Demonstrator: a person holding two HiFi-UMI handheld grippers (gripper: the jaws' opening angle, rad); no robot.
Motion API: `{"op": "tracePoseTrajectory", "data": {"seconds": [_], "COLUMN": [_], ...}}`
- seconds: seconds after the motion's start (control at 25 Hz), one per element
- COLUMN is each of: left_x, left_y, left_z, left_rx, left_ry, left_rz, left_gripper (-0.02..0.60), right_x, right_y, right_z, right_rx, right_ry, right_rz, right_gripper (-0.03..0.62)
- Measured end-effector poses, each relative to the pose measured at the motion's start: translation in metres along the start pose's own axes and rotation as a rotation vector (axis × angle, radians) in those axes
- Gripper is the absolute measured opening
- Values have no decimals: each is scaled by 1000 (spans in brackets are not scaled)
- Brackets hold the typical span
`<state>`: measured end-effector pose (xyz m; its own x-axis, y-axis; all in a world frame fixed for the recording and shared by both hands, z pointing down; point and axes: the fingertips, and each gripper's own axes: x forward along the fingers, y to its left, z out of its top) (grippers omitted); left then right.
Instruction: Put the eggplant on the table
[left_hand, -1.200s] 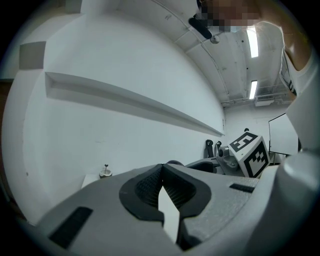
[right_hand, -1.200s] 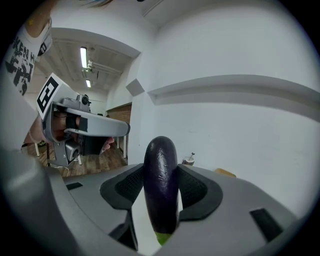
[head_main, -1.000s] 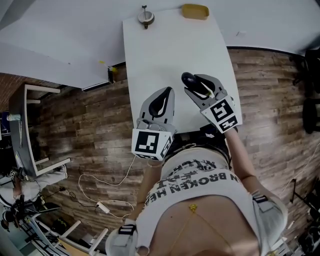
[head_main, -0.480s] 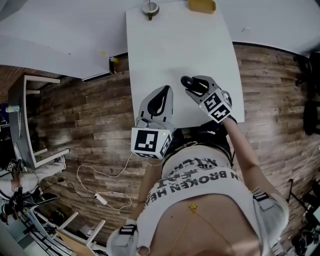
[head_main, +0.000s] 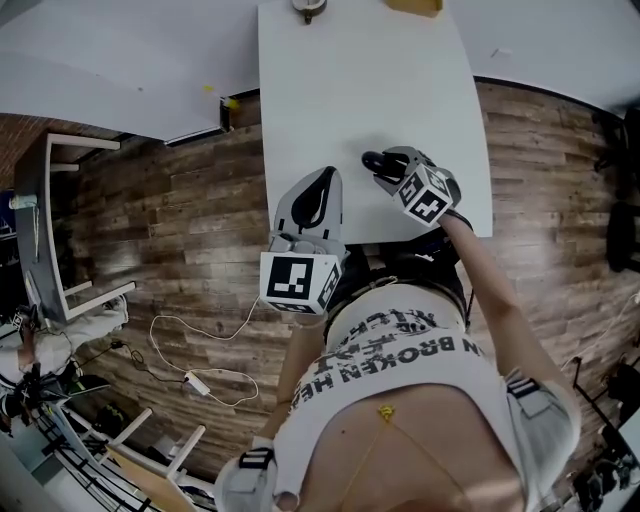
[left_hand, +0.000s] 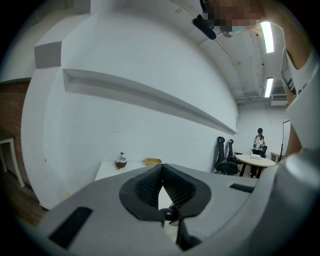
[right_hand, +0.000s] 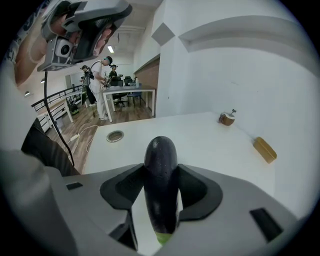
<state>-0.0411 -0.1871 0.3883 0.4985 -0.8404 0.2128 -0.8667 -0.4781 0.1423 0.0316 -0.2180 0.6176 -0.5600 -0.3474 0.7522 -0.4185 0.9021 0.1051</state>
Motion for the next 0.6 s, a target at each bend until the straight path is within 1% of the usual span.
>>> {"op": "tracePoseTrajectory", "data": {"seconds": [0.44, 0.6], "left_x": [-15, -18], "left_y": [17, 19], "left_z": [-6, -6], "left_rx": [-19, -22], "left_ry": [-7, -14], "left_rz": [46, 53], "left_gripper": [6, 6], "right_x": [37, 44], "right_y": [11, 14], "right_z": [-23, -29], "right_rx": [27, 26], "right_ry": [92, 118], "right_rz": [54, 59], "right_gripper": [210, 210]}}
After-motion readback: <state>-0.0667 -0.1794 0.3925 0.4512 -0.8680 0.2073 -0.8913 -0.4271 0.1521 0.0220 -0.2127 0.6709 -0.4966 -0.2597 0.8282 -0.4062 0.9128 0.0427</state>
